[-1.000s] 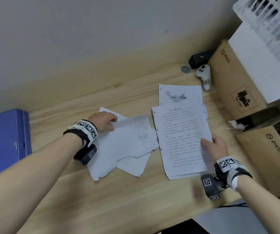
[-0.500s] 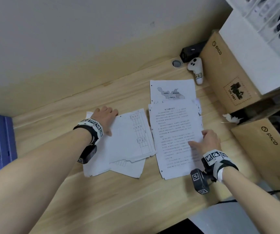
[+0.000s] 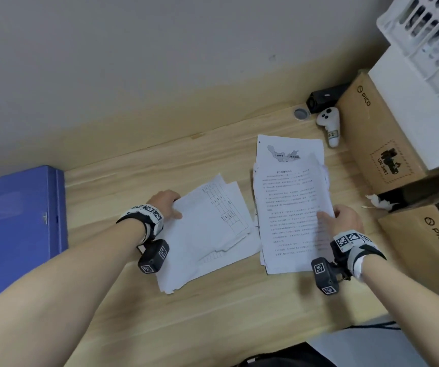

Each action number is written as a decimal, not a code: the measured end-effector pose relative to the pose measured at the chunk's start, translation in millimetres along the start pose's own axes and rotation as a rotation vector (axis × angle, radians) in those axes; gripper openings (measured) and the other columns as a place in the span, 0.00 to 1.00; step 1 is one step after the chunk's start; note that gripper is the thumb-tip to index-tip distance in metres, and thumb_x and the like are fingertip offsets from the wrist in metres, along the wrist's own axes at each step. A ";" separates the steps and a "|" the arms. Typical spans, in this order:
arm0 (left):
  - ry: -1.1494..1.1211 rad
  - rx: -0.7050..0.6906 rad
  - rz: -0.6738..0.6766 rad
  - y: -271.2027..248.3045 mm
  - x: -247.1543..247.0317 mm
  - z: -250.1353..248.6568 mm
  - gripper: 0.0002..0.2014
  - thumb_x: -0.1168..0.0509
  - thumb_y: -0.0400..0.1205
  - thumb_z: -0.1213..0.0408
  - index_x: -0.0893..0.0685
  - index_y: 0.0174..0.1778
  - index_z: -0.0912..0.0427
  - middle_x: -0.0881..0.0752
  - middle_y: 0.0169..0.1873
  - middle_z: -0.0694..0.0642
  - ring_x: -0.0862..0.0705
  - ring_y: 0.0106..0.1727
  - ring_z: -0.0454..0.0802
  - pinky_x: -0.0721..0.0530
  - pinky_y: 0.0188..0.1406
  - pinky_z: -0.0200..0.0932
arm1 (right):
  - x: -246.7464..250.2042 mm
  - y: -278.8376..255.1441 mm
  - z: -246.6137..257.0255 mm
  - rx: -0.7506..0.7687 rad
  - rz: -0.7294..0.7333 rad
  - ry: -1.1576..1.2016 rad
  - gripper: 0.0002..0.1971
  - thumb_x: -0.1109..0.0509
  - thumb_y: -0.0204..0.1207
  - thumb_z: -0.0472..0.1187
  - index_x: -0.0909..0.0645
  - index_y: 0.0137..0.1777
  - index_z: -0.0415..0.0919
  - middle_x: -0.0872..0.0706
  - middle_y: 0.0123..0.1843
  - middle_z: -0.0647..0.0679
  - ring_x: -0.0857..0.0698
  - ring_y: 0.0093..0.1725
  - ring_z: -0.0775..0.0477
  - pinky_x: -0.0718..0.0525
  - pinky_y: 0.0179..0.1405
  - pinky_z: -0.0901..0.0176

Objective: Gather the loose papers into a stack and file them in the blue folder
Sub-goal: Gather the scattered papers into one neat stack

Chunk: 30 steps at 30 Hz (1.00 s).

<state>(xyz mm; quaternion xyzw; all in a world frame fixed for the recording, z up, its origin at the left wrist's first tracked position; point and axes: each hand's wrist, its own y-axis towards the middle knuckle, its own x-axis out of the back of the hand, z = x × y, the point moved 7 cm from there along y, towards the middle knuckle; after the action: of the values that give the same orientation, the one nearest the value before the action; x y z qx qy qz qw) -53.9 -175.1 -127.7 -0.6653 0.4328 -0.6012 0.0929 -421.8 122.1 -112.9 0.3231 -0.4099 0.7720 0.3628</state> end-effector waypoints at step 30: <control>-1.236 0.418 -0.317 -108.5 -107.6 80.1 0.15 0.33 0.82 0.64 0.26 0.64 0.52 0.15 0.61 0.53 0.15 0.58 0.54 0.15 0.64 0.55 | -182.8 -112.3 154.7 0.380 0.461 0.093 0.15 0.30 0.76 0.36 0.20 0.62 0.35 0.14 0.52 0.42 0.16 0.50 0.40 0.19 0.48 0.51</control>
<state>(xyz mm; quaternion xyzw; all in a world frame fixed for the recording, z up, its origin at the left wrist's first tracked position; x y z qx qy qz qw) 77.4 -66.9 -156.0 -0.9107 0.0717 -0.1871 0.3611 -201.5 -21.1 -143.4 0.2476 -0.3037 0.9109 0.1295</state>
